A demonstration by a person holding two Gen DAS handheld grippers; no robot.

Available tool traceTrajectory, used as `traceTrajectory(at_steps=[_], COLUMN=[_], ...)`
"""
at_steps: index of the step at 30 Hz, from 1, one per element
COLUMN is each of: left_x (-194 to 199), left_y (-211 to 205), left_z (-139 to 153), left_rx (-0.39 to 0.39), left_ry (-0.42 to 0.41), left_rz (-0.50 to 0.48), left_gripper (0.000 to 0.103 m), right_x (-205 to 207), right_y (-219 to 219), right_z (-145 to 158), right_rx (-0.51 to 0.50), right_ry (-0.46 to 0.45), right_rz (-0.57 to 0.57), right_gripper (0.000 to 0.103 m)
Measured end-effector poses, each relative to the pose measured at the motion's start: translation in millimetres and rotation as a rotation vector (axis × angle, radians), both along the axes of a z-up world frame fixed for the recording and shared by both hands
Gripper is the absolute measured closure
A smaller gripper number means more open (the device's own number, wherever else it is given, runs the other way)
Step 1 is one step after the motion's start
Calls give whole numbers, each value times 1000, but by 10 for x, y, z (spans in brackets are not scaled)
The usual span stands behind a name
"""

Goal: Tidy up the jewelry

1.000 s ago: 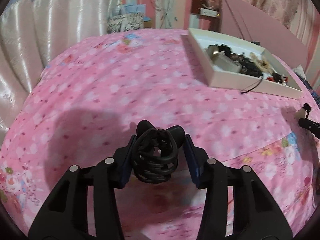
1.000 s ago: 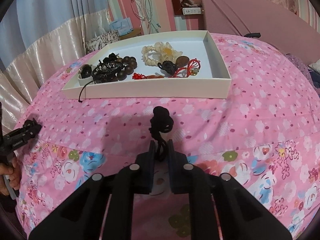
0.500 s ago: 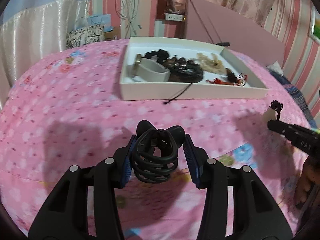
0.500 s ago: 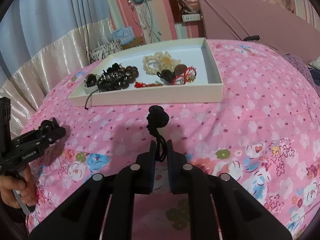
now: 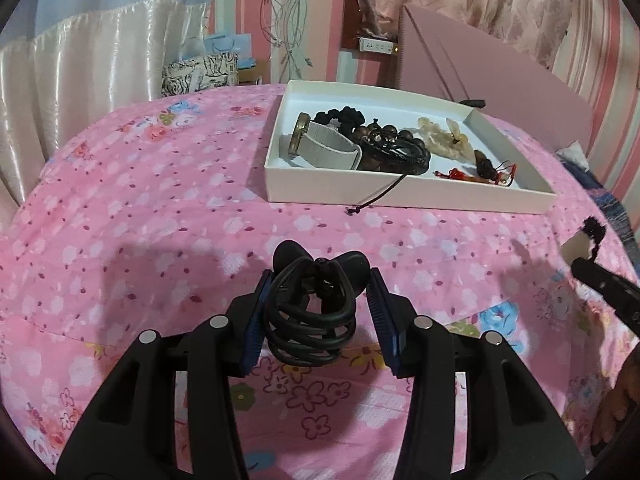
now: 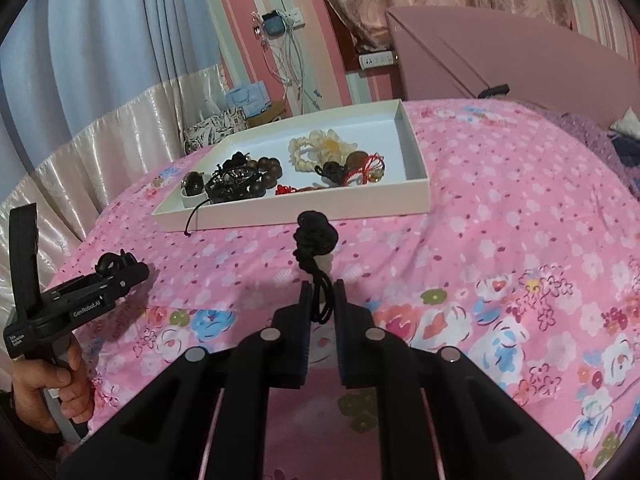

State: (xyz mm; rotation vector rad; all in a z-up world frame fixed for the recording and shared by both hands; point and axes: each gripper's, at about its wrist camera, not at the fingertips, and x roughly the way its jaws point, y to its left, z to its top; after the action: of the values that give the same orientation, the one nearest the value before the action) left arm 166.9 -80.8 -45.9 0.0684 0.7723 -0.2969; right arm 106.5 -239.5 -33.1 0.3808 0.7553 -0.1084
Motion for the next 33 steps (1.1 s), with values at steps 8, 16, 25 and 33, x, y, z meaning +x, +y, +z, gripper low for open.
traceTrajectory(at_steps=[8, 16, 25, 33], left_x=[-41, -69, -119, -136], left_y=[-66, -12, -22, 7], left_z=[18, 47, 75, 94], left_rx=[57, 40, 67, 66], left_ry=[-26, -44, -75, -91], left_rz=[-3, 22, 39, 56], left_gripper=[57, 57, 57, 57], right_x=[-25, -28, -38, -37], right_y=[41, 85, 103, 108], right_z=[42, 42, 55, 66], right_rx=[-31, -59, -81, -86], right_ry=[-16, -9, -9, -6], right_rz=[-6, -4, -16, -14], right_gripper=[93, 93, 93, 93])
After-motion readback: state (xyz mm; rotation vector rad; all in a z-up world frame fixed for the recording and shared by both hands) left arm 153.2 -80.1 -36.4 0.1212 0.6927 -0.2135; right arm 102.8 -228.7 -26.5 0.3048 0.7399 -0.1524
